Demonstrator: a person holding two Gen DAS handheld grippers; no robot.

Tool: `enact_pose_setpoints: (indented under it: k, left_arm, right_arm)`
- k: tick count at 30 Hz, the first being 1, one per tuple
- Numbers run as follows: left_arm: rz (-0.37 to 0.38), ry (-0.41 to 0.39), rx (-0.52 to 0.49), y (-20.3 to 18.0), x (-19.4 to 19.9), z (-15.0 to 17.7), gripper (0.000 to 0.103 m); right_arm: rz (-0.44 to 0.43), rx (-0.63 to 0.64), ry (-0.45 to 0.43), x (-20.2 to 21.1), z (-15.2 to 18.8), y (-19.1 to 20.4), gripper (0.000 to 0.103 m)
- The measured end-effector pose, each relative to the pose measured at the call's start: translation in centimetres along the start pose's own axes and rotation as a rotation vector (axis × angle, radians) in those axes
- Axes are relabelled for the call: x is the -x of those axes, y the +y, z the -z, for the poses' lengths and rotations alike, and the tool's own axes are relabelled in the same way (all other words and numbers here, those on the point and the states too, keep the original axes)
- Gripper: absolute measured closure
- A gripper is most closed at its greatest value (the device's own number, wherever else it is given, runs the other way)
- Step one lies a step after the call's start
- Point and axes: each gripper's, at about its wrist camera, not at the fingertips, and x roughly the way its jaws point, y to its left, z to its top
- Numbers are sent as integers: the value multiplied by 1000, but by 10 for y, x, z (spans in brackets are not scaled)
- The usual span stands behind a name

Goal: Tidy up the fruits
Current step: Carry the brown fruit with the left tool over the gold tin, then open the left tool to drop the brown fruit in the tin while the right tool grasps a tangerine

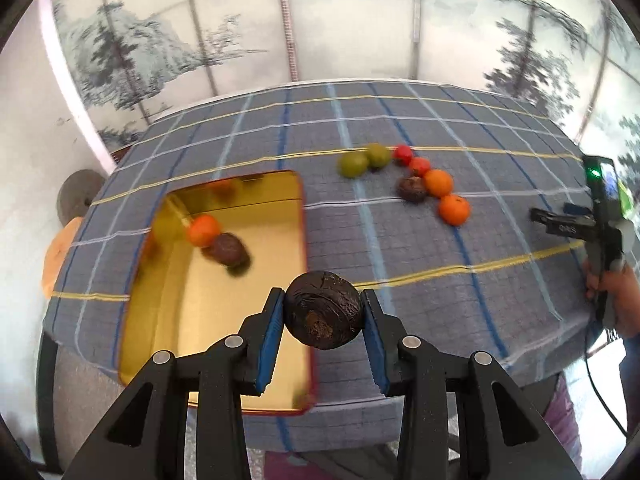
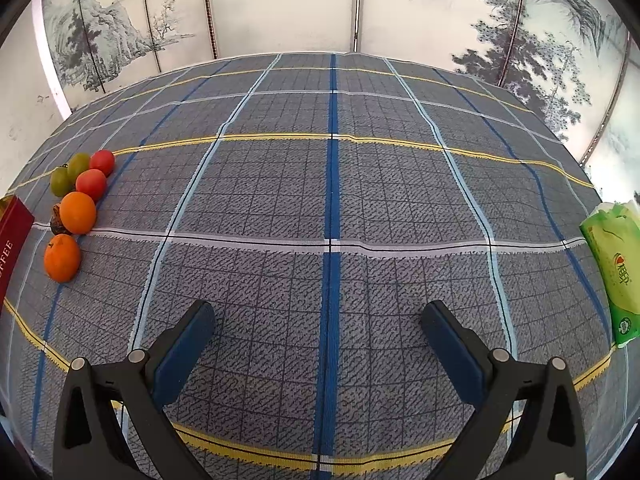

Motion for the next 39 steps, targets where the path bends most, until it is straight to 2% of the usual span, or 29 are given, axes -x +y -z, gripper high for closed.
enact_pose_setpoints:
  k: [12,23,31,32,33,35,39]
  left_arm:
    - [-183,-10,67,67,-31,8,64]
    - [-202,14,113,103,-64,17,64]
    - [-201,27,129,113,-79,19,64]
    - [-200,25,133,114,-80,19,64]
    - [-201,24,133,115,-81,19,64]
    - [-202,26,126,116,-84,19,64]
    - [-211,29,127,120,-90,18,64]
  right_arm:
    - [8,-7,-2,1,2,1,1]
    - [11,-11,-4,2,3,1,1]
    - [29,-41,0,3,5,2,1]
    - [17,-43,-4,5,7,5,2]
    - [-6,-25,-28,10,9,12,7]
    - [-51,19,-86,24,13,28,8]
    - [-228,125,-156,52,16,77,8]
